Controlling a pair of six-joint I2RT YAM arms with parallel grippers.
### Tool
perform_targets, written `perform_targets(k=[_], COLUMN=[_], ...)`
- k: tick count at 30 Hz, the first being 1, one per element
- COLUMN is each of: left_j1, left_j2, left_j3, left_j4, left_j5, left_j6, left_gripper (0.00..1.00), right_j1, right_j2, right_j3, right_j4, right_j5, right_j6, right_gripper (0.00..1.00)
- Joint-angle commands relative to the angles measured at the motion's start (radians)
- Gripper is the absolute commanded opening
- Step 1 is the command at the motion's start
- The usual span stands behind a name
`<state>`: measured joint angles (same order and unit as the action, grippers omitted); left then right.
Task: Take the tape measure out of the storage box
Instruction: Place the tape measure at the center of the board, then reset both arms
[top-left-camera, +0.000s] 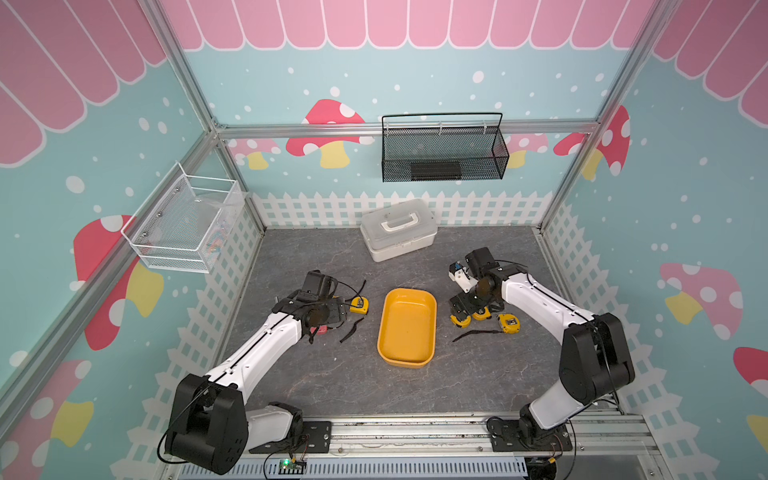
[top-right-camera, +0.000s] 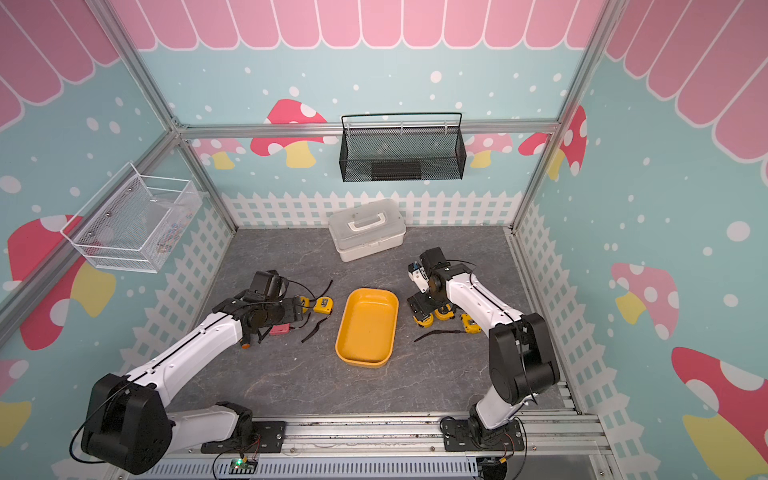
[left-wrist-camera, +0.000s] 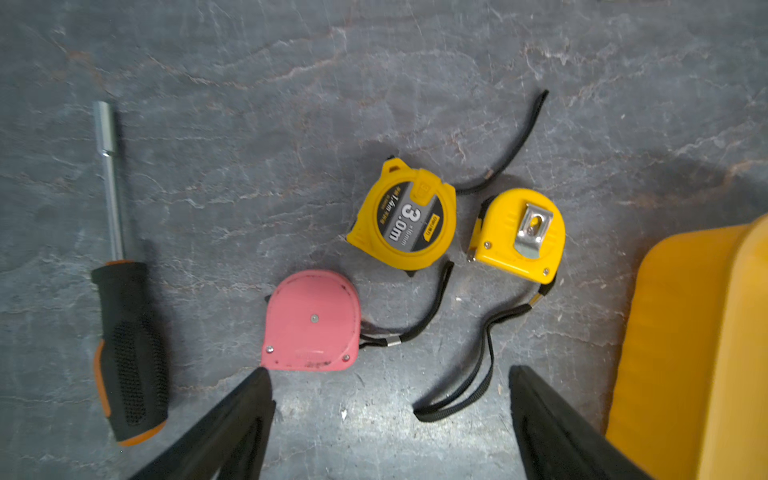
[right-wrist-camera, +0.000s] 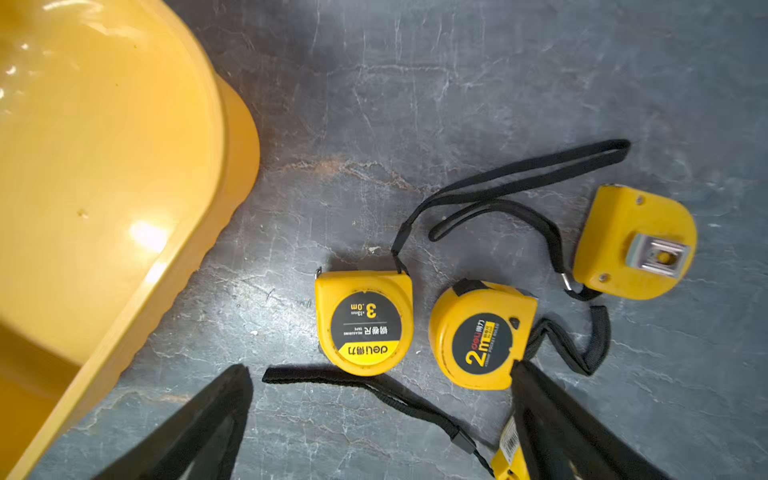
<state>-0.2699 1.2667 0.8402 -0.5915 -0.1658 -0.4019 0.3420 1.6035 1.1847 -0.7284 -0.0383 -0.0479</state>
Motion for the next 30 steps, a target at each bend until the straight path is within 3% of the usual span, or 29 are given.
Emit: perform_targets(k=[1, 6, 12, 15, 17, 22, 30], left_j1=[-0.003, 0.0, 0.028, 0.057, 0.079, 0.154, 0.191], left_j2=[-0.028, -0.054, -0.068, -0.059, -0.044, -0.005, 0.037], left_j3=[-0.024, -0.073, -0.16, -0.206, -0.237, -0.338, -0.402], left_j4=[0.065, 0.212, 0.457, 0.582, 0.654, 0.843, 1.057], left_j5=[-0.104, -0.211, -0.355, -0.357, -0.354, -0.33, -0.279], left_j6=[-0.009, 0.039, 0.139, 0.205, 0.234, 0.192, 0.268], left_gripper=[0.91, 0.99, 0.99, 0.99, 0.99, 0.99, 0.99], right_j1=[0.003, 0.0, -0.009, -0.02, -0.037, -0.056, -0.104], right_j2=[-0.042, -0.129, -0.271, -0.382, -0.47, -0.587, -0.518], right_j3=[0.01, -0.025, -0.178, -0.323, -0.469, -0.747, -0.839], right_j4=[0.011, 0.086, 0.279, 0.46, 0.631, 0.974, 1.049], right_j5=[0.019, 0.059, 0.167, 0.296, 0.312, 0.414, 0.406], right_j6=[-0.002, 0.004, 0.008, 0.023, -0.009, -0.05, 0.02], right_gripper=[0.99, 0.99, 0.99, 0.99, 0.99, 0.99, 0.99])
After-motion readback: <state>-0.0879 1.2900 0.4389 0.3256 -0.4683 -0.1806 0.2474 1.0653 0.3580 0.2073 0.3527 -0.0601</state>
